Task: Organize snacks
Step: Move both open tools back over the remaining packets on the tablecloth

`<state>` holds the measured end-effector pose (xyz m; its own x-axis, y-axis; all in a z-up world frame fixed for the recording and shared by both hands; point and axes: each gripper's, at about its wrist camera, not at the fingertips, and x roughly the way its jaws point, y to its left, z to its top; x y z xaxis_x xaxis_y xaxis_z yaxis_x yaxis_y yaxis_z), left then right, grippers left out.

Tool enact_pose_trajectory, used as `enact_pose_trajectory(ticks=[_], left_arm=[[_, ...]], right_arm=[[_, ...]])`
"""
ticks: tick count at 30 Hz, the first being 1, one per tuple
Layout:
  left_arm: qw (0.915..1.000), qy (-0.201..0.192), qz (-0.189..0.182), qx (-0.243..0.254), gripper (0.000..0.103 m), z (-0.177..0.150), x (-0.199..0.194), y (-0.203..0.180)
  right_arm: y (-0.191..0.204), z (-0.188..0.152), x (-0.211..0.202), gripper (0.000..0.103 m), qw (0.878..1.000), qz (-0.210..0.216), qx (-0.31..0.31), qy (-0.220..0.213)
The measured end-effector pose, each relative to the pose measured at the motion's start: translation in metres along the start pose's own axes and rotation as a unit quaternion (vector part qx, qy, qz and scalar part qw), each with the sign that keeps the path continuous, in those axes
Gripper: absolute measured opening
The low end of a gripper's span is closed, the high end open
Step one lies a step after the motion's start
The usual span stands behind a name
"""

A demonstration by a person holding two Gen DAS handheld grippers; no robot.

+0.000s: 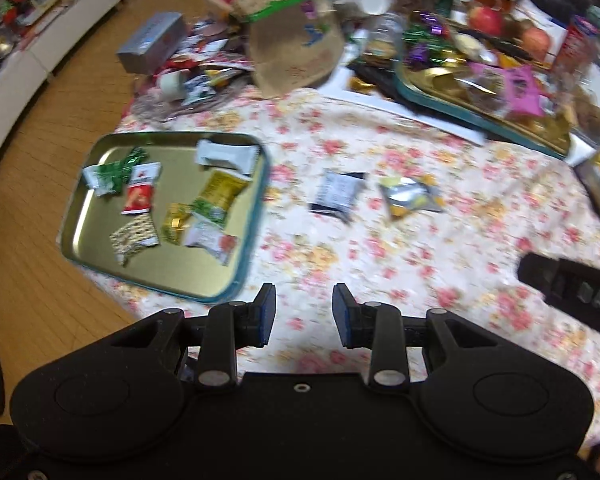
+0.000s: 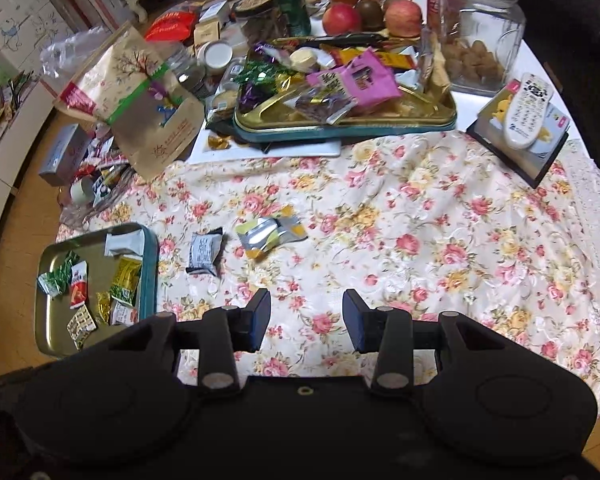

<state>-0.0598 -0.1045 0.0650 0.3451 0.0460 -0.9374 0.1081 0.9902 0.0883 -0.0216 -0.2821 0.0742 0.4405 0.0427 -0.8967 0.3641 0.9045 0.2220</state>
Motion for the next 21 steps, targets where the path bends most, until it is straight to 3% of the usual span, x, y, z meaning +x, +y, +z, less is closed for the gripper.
enact_pose_trajectory(ticks=[4, 10, 17, 21], left_arm=[[0.9988, -0.025, -0.038, 0.021, 0.043, 0.011, -0.017, -0.014], [0.9959, -0.073, -0.021, 0.049, 0.043, 0.038, -0.008, -0.024], [0.9974, -0.04, -0.045, 0.038, 0.043, 0.069, 0.038, -0.015], [0.9986, -0.029, -0.033, 0.029, 0.043, 0.083, 0.059, -0.005]], right_arm=[[-0.016, 0.005, -0.002, 0.043, 1.0, -0.006, 0.025, -0.004], [-0.045, 0.01, 0.02, 0.043, 0.995, -0.023, 0.095, 0.024], [-0.047, 0.024, 0.047, 0.043, 0.987, -0.008, 0.151, 0.054], [-0.038, 0.028, 0.054, 0.043, 0.987, -0.004, 0.147, 0.058]])
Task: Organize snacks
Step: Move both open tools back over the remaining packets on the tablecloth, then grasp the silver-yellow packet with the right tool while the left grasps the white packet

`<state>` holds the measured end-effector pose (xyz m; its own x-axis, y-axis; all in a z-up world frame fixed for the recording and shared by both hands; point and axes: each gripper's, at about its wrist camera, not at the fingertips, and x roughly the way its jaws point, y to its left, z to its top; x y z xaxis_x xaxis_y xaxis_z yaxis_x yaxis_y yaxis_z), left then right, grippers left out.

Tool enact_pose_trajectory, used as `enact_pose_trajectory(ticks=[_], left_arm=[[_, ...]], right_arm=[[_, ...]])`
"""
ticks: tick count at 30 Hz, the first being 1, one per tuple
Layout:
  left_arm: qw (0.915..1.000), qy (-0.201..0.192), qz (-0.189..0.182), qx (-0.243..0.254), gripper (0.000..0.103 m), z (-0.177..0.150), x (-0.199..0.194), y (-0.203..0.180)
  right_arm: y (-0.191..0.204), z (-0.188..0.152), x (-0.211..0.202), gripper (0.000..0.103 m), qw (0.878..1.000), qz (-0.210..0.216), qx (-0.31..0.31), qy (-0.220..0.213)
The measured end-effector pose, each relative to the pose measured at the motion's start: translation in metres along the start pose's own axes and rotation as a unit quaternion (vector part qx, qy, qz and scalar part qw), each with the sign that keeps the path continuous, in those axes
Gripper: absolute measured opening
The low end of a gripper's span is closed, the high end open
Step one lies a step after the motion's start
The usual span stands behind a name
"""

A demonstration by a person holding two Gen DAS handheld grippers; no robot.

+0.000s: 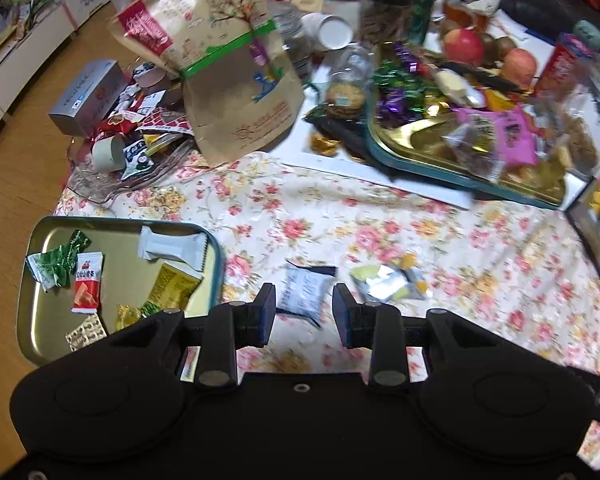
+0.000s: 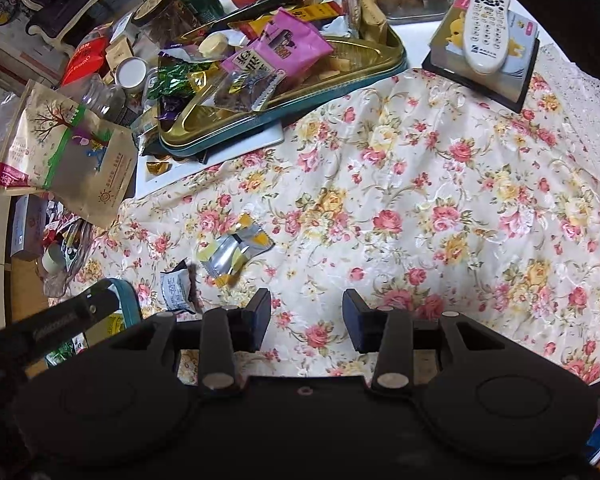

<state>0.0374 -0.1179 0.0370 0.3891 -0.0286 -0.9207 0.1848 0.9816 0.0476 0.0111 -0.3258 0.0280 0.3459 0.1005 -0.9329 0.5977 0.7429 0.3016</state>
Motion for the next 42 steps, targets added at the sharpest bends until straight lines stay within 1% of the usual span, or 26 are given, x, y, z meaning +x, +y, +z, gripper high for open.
enact_pose_trajectory(ticks=[2, 4, 7, 9, 12, 16, 19, 22, 24, 28, 32, 37, 42], left_arm=[[0.9999, 0.002, 0.005, -0.009, 0.043, 0.003, 0.006, 0.007], [0.9994, 0.028, 0.015, -0.013, 0.042, 0.009, 0.011, 0.01], [0.999, 0.037, -0.016, -0.019, 0.043, 0.014, 0.009, 0.018], [0.9989, 0.036, -0.013, -0.025, 0.043, 0.019, 0.008, 0.022], [0.9994, 0.023, 0.004, -0.025, 0.043, 0.027, 0.003, 0.026], [0.9999, 0.013, 0.007, 0.0, 0.043, 0.029, -0.002, 0.027], [0.9997, 0.021, -0.006, 0.015, 0.043, 0.027, -0.001, 0.026], [0.9991, 0.035, -0.024, 0.008, 0.043, 0.027, 0.001, 0.029], [0.9986, 0.041, -0.032, 0.002, 0.043, 0.027, 0.001, 0.034], [0.9982, 0.047, -0.038, 0.0, 0.043, 0.029, 0.0, 0.045], [0.998, 0.045, -0.041, -0.015, 0.043, 0.033, 0.001, 0.064], [0.9975, 0.054, -0.036, -0.029, 0.043, 0.034, 0.008, 0.081], [0.9972, 0.064, -0.03, -0.026, 0.042, 0.03, 0.014, 0.087]], right_arm=[[0.004, 0.0, 0.004, 0.043, 1.0, 0.001, -0.003, 0.0], [0.008, -0.001, 0.008, 0.043, 1.0, 0.003, -0.004, -0.002], [0.014, -0.003, 0.016, 0.043, 1.0, 0.002, -0.008, -0.005], [0.018, -0.005, 0.023, 0.043, 1.0, 0.0, -0.004, -0.006], [0.023, -0.005, 0.035, 0.043, 1.0, -0.003, 0.004, -0.004], [0.027, -0.006, 0.051, 0.043, 1.0, -0.017, 0.013, 0.003], [0.032, -0.007, 0.062, 0.043, 0.999, -0.028, 0.018, 0.008], [0.037, -0.006, 0.07, 0.043, 0.999, -0.035, 0.025, 0.011], [0.045, -0.003, 0.076, 0.043, 0.999, -0.035, 0.023, 0.013], [0.061, 0.012, 0.088, 0.043, 0.999, -0.047, 0.004, -0.008], [0.063, 0.031, 0.102, 0.043, 0.998, -0.05, 0.016, -0.018], [0.063, 0.043, 0.119, 0.043, 0.997, -0.05, 0.054, -0.009], [0.08, 0.039, 0.14, 0.043, 0.996, -0.056, 0.062, 0.005]])
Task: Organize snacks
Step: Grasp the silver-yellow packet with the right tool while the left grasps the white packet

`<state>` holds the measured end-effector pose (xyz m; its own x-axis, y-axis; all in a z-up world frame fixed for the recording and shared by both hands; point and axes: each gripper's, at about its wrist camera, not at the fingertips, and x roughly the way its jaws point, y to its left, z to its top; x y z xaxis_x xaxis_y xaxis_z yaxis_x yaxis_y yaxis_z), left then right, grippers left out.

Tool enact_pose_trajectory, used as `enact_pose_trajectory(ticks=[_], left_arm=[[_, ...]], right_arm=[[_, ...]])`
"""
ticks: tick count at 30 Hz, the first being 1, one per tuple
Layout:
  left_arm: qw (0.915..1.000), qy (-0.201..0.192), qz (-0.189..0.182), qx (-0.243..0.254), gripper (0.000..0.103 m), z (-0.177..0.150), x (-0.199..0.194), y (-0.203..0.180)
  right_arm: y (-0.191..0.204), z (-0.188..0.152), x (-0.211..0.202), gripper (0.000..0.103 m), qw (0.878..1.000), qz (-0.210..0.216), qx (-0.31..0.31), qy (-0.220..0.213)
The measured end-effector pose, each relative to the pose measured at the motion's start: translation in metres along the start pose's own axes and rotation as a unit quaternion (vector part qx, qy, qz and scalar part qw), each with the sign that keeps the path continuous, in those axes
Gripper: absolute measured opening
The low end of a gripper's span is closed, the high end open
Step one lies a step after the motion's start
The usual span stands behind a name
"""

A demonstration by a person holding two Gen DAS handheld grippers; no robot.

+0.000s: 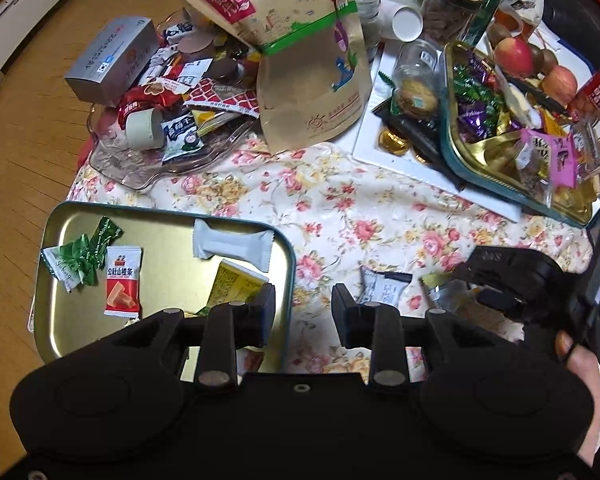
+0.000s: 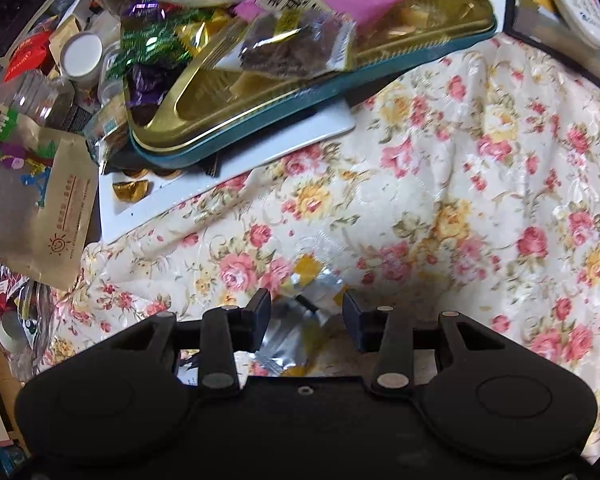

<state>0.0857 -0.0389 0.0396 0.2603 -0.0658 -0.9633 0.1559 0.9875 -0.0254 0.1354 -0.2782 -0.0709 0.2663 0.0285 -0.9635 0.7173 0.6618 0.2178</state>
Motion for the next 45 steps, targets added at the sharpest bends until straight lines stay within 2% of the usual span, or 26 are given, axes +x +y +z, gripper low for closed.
enact_pose_trajectory(ticks=[5, 9, 15, 20, 23, 27, 33, 37, 39, 40, 45], left_arm=[[1.0, 0.0, -0.004, 0.007, 0.042, -0.002, 0.0, -0.001], [0.9999, 0.001, -0.004, 0.011, 0.042, -0.002, 0.0, -0.001], [1.0, 0.001, -0.009, 0.003, 0.042, -0.002, -0.001, -0.001], [0.9999, 0.001, -0.014, 0.007, 0.042, -0.003, -0.001, -0.008], [0.9997, 0.003, -0.017, 0.016, 0.042, -0.004, 0.0, -0.014], [0.9996, 0.006, -0.011, 0.025, 0.043, -0.005, 0.003, -0.018], [0.9997, 0.006, -0.011, 0.019, 0.042, -0.004, 0.002, -0.019], [0.9997, 0.007, -0.014, 0.018, 0.043, -0.003, 0.003, -0.025], [0.9996, 0.009, -0.017, 0.021, 0.042, -0.003, 0.004, -0.03], [0.9996, 0.008, -0.018, 0.022, 0.042, -0.003, 0.004, -0.032], [0.9992, 0.01, -0.018, 0.034, 0.042, -0.004, 0.007, -0.044]], right_arm=[[0.012, -0.005, 0.009, 0.046, 1.0, -0.011, 0.005, -0.005], [0.017, -0.008, 0.011, 0.045, 1.0, -0.021, -0.018, -0.008], [0.017, -0.015, 0.01, 0.045, 0.997, -0.043, -0.047, 0.036], [0.023, -0.016, -0.005, 0.045, 0.999, -0.006, -0.053, 0.001], [0.03, -0.017, -0.001, 0.043, 0.998, -0.004, -0.065, -0.017], [0.025, -0.015, 0.019, 0.044, 0.997, -0.039, -0.072, 0.002], [0.002, -0.012, 0.018, 0.043, 0.994, -0.064, -0.066, 0.051], [-0.006, -0.014, 0.002, 0.043, 0.996, -0.042, -0.066, 0.044], [-0.011, -0.016, -0.005, 0.049, 0.997, -0.022, -0.057, 0.043], [-0.013, -0.015, -0.009, 0.051, 0.998, -0.014, -0.048, 0.049], [-0.029, -0.023, 0.001, 0.051, 0.994, 0.011, 0.026, 0.103]])
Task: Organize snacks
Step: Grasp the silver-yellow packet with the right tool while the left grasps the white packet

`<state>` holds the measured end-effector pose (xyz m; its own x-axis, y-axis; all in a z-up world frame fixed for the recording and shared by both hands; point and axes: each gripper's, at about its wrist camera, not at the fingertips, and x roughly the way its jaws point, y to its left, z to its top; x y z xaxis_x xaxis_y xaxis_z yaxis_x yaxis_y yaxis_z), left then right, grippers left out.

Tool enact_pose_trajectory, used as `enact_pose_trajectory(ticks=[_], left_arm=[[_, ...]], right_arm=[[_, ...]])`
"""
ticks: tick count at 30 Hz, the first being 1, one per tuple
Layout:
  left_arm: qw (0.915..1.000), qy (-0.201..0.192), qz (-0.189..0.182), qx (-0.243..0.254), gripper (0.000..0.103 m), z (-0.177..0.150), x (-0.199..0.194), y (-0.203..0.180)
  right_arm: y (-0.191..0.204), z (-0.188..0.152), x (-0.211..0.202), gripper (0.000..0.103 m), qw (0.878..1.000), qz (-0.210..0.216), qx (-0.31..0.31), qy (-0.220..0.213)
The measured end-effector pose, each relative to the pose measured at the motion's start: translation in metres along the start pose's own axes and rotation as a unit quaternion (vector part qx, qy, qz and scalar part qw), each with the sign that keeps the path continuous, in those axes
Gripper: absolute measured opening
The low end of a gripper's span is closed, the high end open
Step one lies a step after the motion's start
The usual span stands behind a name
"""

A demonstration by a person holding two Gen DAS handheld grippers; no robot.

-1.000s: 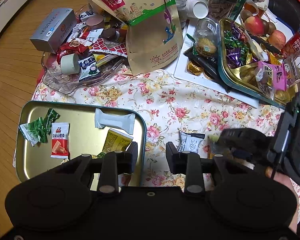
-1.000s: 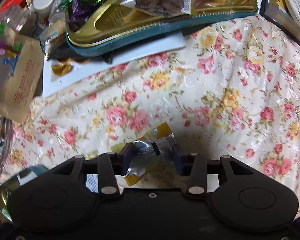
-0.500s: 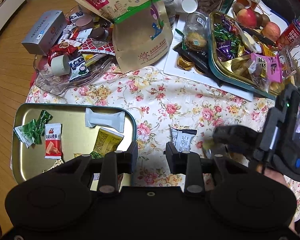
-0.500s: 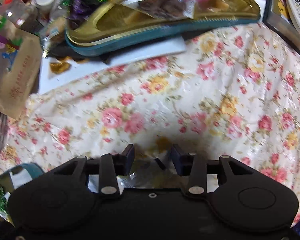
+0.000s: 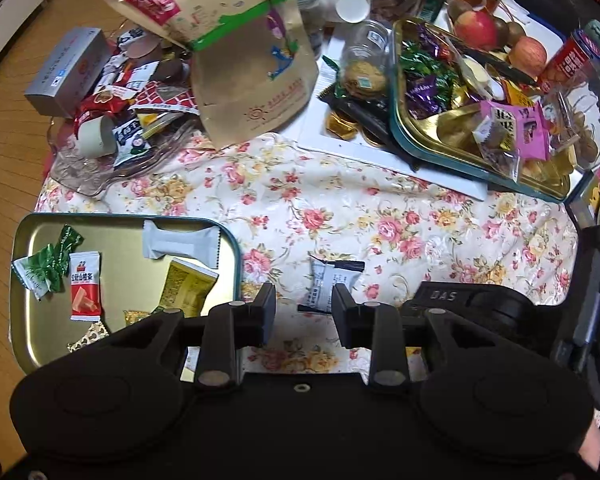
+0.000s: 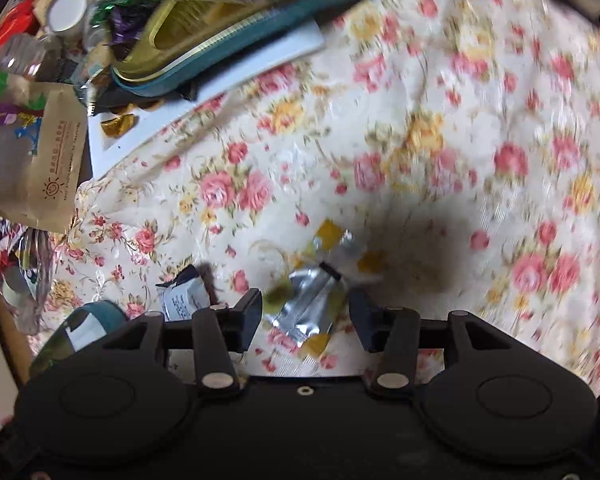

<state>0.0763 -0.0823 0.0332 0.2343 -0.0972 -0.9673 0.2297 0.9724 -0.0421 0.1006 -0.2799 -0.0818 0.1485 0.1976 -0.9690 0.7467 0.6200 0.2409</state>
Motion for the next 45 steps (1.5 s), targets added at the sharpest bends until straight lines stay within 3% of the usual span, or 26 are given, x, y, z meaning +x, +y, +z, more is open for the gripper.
enact_pose_trajectory(ticks=[10, 13, 20, 27, 34, 41, 45], left_arm=[[0.9998, 0.008, 0.014, 0.011, 0.042, -0.003, 0.008, -0.004], [0.9997, 0.009, 0.018, 0.013, 0.042, -0.004, 0.009, -0.004], [0.9991, 0.006, 0.03, 0.03, 0.043, -0.004, 0.017, -0.009], [0.9988, -0.005, 0.036, 0.032, 0.042, 0.003, 0.033, -0.015], [0.9993, 0.016, 0.024, 0.022, 0.042, 0.001, 0.064, -0.029], [0.9987, -0.002, 0.049, 0.015, 0.042, 0.001, 0.077, -0.032], [0.9996, -0.004, 0.025, 0.011, 0.042, 0.0, 0.08, -0.03]], right_arm=[[0.013, 0.001, 0.019, 0.051, 1.0, -0.024, 0.001, -0.006], [0.02, -0.001, 0.022, 0.043, 0.999, -0.04, -0.021, -0.019], [0.021, -0.004, 0.017, 0.039, 0.997, -0.049, -0.058, -0.033], [0.01, -0.001, -0.026, 0.039, 0.995, -0.021, -0.076, -0.058], [-0.001, -0.002, -0.061, 0.039, 0.992, 0.004, -0.093, -0.08], [-0.021, -0.002, -0.083, 0.039, 0.991, 0.018, -0.091, -0.093], [-0.027, -0.004, -0.088, 0.039, 0.991, 0.024, -0.089, -0.095]])
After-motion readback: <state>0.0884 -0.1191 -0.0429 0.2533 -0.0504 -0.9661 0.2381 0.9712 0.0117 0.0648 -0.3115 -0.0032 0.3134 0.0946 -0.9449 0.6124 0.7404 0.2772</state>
